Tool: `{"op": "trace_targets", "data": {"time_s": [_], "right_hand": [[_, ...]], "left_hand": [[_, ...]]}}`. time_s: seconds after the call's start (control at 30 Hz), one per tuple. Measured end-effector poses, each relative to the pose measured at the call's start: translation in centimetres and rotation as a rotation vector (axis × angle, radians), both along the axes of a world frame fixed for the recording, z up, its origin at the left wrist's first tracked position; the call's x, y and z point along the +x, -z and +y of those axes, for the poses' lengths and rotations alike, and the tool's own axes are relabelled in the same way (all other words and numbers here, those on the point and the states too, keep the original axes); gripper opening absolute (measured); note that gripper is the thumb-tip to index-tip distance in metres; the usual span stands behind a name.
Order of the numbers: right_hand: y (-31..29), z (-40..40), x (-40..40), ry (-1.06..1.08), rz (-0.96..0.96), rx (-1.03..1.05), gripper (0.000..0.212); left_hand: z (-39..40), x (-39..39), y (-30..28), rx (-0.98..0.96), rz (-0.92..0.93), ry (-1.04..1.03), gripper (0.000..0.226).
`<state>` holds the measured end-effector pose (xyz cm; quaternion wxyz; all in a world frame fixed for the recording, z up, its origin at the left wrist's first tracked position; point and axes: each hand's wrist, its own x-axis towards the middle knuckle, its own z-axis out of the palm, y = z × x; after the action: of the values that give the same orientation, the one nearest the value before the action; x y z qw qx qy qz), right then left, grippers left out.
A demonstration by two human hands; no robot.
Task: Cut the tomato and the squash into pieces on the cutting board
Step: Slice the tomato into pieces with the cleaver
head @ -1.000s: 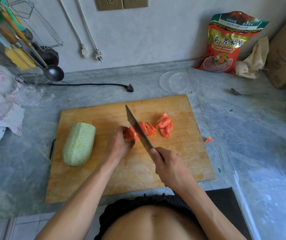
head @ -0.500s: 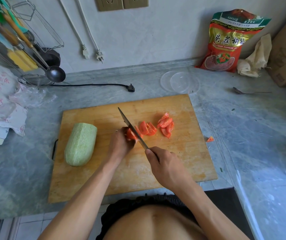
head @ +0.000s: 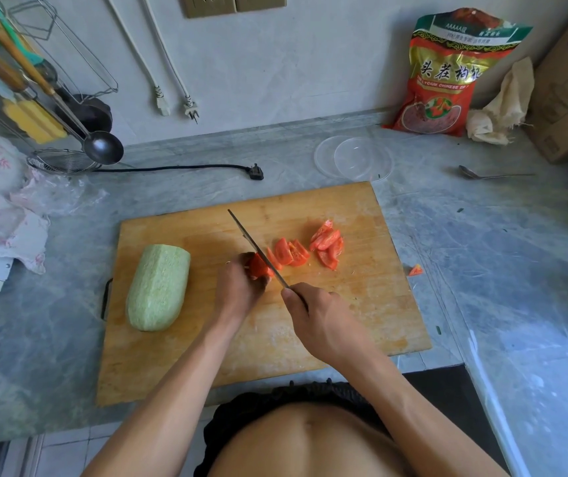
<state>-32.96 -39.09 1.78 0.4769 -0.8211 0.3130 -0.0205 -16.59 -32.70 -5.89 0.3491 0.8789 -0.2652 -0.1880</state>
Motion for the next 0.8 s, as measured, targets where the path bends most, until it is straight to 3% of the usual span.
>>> {"op": "trace_targets", "data": {"time_s": [0.8], "right_hand": [[0.6,0.5,0.3,0.046,0.003,0.036,0.043]], "left_hand": [[0.0,0.2,0.4,0.013,-0.003,-0.031,0.018]]}}
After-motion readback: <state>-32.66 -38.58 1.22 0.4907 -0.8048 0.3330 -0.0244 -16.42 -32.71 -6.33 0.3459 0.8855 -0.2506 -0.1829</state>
